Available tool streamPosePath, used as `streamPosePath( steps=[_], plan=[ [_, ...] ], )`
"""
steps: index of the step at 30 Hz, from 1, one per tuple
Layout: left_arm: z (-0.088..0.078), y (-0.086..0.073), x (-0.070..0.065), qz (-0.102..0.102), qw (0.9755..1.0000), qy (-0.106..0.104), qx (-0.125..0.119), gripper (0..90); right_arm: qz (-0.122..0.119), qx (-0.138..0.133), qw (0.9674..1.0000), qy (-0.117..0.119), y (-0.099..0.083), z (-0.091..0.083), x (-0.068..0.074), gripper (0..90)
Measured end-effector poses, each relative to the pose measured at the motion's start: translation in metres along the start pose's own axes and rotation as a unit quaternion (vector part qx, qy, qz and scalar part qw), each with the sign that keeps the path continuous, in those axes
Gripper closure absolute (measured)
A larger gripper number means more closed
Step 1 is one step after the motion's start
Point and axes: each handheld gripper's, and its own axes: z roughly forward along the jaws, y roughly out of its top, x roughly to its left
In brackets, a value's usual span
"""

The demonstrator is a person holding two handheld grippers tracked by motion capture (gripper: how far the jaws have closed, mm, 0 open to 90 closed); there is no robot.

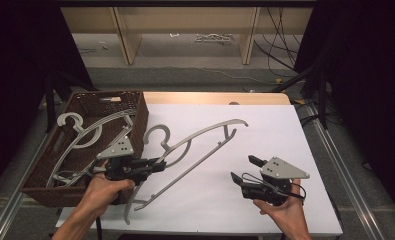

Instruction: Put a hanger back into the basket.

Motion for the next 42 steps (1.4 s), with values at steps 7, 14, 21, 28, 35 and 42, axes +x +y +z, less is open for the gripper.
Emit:
streamPosePath(
  steps=[7, 14, 21, 28, 35, 42],
  plan=[
    [-0.019, 0.025, -0.003, -0.009, 0.9998, 0.003, -0.016, 79.2, 0.006, 0.023, 0.9997, 0.005, -0.016, 0.000, 0.000, 25.3],
    [-0.038, 0.044, 0.001, -0.012, 0.9997, -0.002, -0.023, 79.2, 0.011, 0.026, 0.9996, 0.007, -0.021, -0.001, 0.000, 24.9],
    [-0.057, 0.049, 0.022, -0.053, 0.9976, 0.008, -0.045, 79.2, 0.018, 0.034, 0.9992, 0.009, -0.026, -0.003, 0.000, 24.9],
    [-0.081, 0.057, 0.042, -0.066, 0.9952, 0.031, -0.065, 79.2, 0.016, 0.035, 0.9992, 0.008, -0.030, -0.002, 0.000, 24.4],
    [-0.099, 0.066, 0.064, -0.070, 0.9929, 0.076, -0.058, 79.2, 0.015, 0.045, 0.9988, 0.006, -0.032, -0.002, 0.000, 24.2],
    [-0.109, 0.066, 0.089, -0.084, 0.9886, 0.104, -0.069, 79.2, 0.021, 0.048, 0.9986, 0.011, -0.034, 0.000, 0.000, 24.1]
  ],
)
